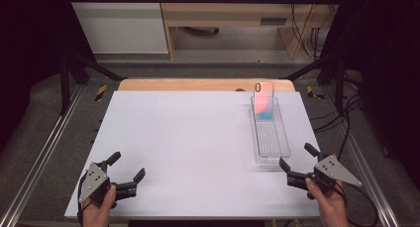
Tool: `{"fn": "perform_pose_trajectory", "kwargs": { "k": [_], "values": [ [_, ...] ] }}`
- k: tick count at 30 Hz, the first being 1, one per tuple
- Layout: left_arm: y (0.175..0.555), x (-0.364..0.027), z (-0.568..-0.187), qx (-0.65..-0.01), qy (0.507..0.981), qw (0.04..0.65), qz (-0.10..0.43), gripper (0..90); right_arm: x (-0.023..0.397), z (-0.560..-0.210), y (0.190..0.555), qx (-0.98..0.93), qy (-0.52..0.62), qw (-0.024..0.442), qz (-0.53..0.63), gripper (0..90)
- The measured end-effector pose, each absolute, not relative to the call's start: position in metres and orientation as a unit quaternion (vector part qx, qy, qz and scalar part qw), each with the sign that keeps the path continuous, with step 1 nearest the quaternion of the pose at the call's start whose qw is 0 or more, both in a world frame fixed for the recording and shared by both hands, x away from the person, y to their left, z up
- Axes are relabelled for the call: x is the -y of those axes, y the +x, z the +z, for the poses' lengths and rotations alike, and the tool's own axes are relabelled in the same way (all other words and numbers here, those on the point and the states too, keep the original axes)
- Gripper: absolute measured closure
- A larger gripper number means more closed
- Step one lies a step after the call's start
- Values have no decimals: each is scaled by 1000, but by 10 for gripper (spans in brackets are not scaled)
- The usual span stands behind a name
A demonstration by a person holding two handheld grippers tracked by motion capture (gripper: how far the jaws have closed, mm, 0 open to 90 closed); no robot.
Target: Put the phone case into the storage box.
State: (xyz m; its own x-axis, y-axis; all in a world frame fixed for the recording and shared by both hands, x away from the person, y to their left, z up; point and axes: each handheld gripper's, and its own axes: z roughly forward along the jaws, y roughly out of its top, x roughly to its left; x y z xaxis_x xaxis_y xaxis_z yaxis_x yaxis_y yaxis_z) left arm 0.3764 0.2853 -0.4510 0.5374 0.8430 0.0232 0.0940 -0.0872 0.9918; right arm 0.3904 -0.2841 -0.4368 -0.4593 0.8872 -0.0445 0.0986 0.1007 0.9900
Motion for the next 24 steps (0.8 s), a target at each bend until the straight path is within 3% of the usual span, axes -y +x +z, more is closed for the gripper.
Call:
{"fn": "perform_pose_trajectory", "kwargs": {
  "k": [24],
  "values": [
    [376, -287, -452, -354, 660, 578, 323, 8, 255, -449, 402, -664, 352, 336, 568, 30]
  ]
}}
